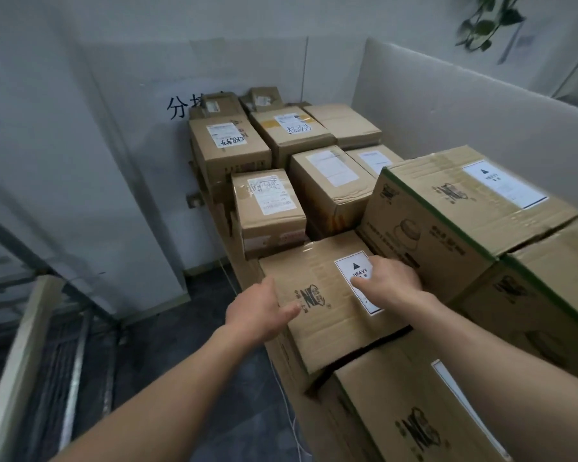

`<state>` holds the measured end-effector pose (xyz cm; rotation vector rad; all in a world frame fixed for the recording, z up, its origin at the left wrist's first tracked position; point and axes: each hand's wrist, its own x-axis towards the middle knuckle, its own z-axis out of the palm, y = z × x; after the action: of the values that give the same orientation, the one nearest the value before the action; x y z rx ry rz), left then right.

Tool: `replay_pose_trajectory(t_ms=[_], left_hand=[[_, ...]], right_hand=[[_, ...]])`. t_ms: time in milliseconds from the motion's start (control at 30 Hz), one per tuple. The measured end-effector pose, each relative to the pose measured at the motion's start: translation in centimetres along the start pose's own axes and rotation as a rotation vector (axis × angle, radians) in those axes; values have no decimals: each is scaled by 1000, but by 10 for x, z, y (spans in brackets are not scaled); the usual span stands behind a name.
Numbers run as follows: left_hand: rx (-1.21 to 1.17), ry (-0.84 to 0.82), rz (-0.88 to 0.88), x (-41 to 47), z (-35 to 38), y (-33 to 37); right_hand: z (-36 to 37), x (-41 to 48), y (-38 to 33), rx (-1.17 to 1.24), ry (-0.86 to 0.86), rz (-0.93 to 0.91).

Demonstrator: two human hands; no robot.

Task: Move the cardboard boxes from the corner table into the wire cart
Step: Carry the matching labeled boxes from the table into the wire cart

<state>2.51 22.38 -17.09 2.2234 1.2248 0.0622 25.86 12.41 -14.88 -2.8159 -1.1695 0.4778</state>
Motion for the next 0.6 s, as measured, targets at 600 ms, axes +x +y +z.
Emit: replay_pose_trajectory(t_ms=[600], left_hand=[[-183,123,-377,-31,-11,-80]], right_hand=[[42,-5,-63,249,-201,-105]])
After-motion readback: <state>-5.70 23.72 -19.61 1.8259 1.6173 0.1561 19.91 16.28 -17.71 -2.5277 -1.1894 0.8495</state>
